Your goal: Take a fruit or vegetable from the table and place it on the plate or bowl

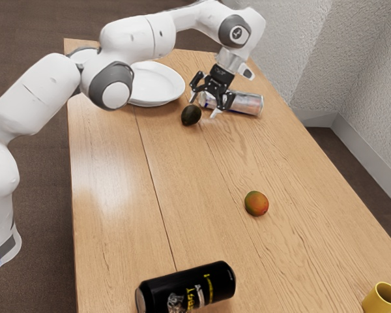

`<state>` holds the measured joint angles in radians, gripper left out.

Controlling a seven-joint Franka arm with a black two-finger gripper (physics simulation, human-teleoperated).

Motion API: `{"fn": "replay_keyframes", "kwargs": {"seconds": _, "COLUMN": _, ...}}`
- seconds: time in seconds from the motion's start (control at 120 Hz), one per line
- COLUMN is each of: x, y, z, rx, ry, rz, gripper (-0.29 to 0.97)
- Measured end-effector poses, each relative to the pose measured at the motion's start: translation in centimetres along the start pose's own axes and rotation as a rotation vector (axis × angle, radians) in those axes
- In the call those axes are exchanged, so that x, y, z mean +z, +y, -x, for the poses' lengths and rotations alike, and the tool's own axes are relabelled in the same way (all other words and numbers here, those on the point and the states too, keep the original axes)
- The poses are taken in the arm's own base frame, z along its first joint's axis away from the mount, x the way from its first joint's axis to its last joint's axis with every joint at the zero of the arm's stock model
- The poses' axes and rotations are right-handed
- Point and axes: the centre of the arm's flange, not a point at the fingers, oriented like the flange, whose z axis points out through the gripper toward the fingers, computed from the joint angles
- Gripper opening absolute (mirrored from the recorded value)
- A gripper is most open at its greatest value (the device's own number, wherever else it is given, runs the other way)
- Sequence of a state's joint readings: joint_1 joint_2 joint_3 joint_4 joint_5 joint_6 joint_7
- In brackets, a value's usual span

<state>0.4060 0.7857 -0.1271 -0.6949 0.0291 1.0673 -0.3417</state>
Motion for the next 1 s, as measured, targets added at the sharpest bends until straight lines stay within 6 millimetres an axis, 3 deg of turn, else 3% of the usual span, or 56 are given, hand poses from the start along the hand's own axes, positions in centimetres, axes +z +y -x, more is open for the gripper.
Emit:
{"fn": "replay_keyframes", "kwargs": {"seconds": 0.233, "x": 1.7, "y": -1.8, "z": -3.0, "rx": -0.022, "ry": 0.026, "rz": 0.02, "gripper": 0.68}}
{"fn": "replay_keyframes", "kwargs": {"seconds": 0.342, "x": 1.0, "y": -1.4, "z": -3.1, "rx": 0.003, "ry": 0.056, "rz": 0.047, "gripper": 0.68}}
{"fn": "replay_keyframes", "kwargs": {"seconds": 0.45, "x": -0.4, "y": -3.0, "z": -3.3, "rx": -0.001, "ry": 0.104, "rz": 0.055, "gripper": 0.68}}
{"fn": "replay_keyframes", "kwargs": {"seconds": 0.7, "x": -0.2, "y": -4.7, "z": -5.0, "rx": 0.025, "ry": 0.153, "rz": 0.053, "gripper": 0.68}}
{"fn": "replay_keyframes", "kwargs": {"seconds": 0.842, "x": 0.1, "y": -6.6, "z": -6.1, "rx": 0.027, "ry": 0.167, "rz": 0.059, "gripper": 0.68}}
{"fn": "replay_keyframes", "kwargs": {"seconds": 1.0, "x": 0.2, "y": -6.9, "z": -6.4, "rx": 0.046, "ry": 0.177, "rz": 0.059, "gripper": 0.68}}
